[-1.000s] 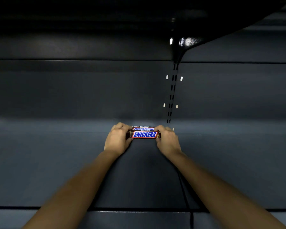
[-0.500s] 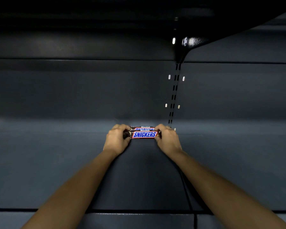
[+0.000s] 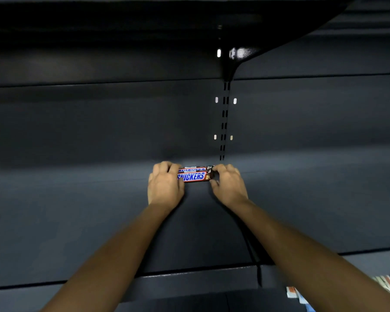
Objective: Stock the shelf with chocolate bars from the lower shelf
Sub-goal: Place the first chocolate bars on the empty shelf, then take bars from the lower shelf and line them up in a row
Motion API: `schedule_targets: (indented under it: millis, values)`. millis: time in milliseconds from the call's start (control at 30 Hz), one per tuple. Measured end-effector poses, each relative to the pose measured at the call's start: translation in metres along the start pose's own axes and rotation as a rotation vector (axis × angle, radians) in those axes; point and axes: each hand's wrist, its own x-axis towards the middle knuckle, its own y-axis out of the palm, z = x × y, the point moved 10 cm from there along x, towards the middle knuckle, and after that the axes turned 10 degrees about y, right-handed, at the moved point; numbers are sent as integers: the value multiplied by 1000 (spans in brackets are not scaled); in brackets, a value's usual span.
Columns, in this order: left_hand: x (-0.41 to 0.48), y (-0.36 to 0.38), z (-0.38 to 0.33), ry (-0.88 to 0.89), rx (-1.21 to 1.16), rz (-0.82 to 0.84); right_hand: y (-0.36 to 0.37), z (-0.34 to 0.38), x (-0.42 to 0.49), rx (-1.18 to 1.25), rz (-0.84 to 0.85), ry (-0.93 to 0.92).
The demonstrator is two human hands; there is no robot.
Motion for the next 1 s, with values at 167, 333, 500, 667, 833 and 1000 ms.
schedule_targets:
  millis: [167, 333, 500, 667, 833, 1000]
  values:
    - [0, 0, -45, 47, 14, 24, -21, -21, -12, -53, 15, 28]
    - [-2, 15, -101, 70, 43, 85, -54, -56, -22, -94, 29, 22]
    - [-3, 34, -167, 25, 31, 125, -90, -105, -30, -136, 81, 14]
    - [-9, 56, -240, 6, 19, 198, -124, -161, -41, -150, 120, 11]
    - [-21, 62, -290, -9, -10, 217, -151, -198, -55, -131, 132, 15]
    - [-36, 54, -326, 14, -36, 181, -176, -207, -77, -94, 75, -13]
